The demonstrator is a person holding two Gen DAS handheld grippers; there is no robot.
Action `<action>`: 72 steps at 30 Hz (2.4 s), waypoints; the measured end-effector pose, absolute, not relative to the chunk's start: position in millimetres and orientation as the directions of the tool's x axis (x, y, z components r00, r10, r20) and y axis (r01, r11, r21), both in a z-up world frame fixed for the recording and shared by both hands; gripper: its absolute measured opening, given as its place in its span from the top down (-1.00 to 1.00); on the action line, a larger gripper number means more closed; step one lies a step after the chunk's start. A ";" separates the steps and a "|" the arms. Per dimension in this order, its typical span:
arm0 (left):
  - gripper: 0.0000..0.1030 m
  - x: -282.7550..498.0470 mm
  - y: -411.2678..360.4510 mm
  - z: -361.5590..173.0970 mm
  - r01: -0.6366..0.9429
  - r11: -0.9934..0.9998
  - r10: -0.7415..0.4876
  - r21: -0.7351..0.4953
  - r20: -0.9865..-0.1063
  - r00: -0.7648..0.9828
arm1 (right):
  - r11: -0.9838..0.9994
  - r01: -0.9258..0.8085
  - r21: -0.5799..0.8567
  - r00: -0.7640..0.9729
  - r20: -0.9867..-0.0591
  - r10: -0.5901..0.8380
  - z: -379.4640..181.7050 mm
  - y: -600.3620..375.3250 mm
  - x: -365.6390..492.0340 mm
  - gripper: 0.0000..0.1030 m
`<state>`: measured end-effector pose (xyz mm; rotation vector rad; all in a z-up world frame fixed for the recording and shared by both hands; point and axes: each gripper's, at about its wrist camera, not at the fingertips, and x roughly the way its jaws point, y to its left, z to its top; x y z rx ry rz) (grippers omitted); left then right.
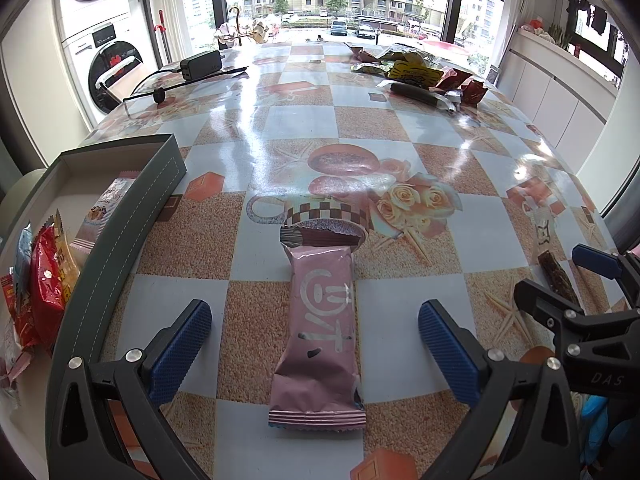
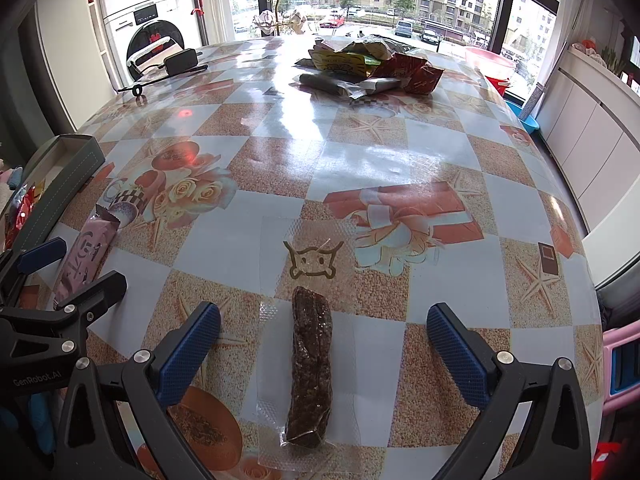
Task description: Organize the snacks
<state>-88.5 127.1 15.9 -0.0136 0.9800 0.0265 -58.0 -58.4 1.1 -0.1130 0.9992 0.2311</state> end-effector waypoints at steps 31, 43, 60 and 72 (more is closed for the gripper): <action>-1.00 -87.6 127.4 15.1 -0.028 1.000 0.016 0.000 -0.830 0.558 | 0.970 -0.243 0.012 0.519 -0.843 0.141 0.9 -58.5 -58.2 -1.00; -1.00 -87.3 127.8 14.8 -0.028 1.000 0.016 0.000 -0.829 0.559 | 0.970 -0.243 0.012 0.520 -0.843 0.141 0.8 -58.4 -58.3 -1.00; -1.00 -86.8 127.9 14.2 -0.028 1.000 0.016 0.000 -0.829 0.559 | 0.970 -0.243 0.012 0.520 -0.843 0.140 0.7 -58.4 -58.5 -1.00; -1.00 -85.6 128.3 12.9 -0.027 1.000 0.016 0.001 -0.829 0.560 | 0.970 -0.243 0.012 0.520 -0.843 0.140 0.5 -58.4 -58.6 -1.00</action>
